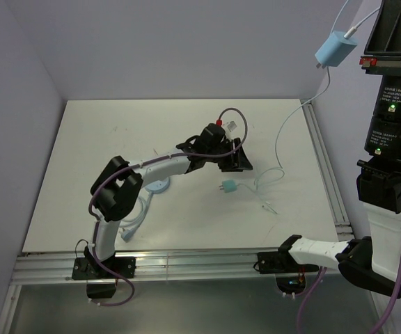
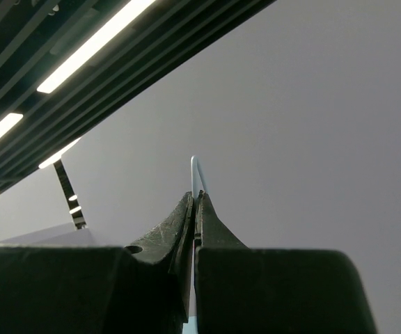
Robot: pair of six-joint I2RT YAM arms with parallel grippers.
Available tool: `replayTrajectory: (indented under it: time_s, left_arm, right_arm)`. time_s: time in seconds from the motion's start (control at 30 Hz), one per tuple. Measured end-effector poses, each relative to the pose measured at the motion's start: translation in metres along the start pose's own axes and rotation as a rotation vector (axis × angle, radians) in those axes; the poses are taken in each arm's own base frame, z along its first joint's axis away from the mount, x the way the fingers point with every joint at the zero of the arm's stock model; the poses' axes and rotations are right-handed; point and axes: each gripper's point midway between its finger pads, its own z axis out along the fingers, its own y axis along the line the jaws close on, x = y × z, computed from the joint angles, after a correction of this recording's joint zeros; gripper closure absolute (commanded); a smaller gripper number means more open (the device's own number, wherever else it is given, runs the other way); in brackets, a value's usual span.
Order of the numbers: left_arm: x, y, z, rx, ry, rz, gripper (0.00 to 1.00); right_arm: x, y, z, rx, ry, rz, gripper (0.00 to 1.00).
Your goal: Insert the plug
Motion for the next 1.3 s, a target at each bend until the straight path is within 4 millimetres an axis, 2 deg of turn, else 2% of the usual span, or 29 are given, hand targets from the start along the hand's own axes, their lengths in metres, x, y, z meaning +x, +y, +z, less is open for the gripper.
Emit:
replayTrajectory:
  time_s: [0.2,0.43,0.6,0.87,0.93,1.0,1.07,1.1,1.13,1.23,1.3]
  left_arm:
    - [-0.005,0.0,-0.002,-0.008,-0.004,-0.049,0.4]
    - [-0.018,-0.03,-0.005,0.05,-0.021,-0.033,0.39]
    - [-0.015,-0.045,0.008,0.08,-0.013,-0.015,0.41]
    - [0.006,-0.021,0.031,0.033,0.049,-0.048,0.45]
    - [0.009,-0.016,0.035,0.031,0.063,-0.057,0.49]
    - [0.012,-0.012,0.038,0.029,0.077,-0.07,0.62]
    - [0.015,-0.014,0.039,0.04,0.091,-0.081,0.81]
    - [0.016,-0.015,0.039,0.045,0.097,-0.087,0.96]
    - [0.017,-0.016,0.038,0.051,0.104,-0.088,1.0]
    - [0.015,-0.016,0.036,0.054,0.102,-0.081,1.0]
    - [0.013,-0.008,0.03,0.035,0.086,-0.081,1.0]
  right_arm:
    - [0.001,0.0,0.0,0.0,0.002,0.0,1.0]
    - [0.002,0.0,0.0,0.0,0.007,-0.002,1.0]
    - [0.005,0.0,0.0,0.001,0.014,-0.001,1.0]
    - [0.008,0.0,-0.001,0.001,0.024,0.003,1.0]
    - [0.008,0.0,-0.001,0.002,0.025,0.002,1.0]
    - [0.008,0.0,-0.001,0.001,0.026,0.002,1.0]
    - [0.009,-0.001,-0.003,0.002,0.03,0.0,1.0]
    - [0.009,-0.001,-0.003,0.002,0.031,-0.001,1.0]
    - [0.01,-0.002,-0.003,0.003,0.033,-0.002,1.0]
    - [0.01,-0.003,-0.004,0.008,0.035,-0.008,1.0]
    - [0.01,-0.007,-0.006,0.023,0.037,-0.02,1.0]
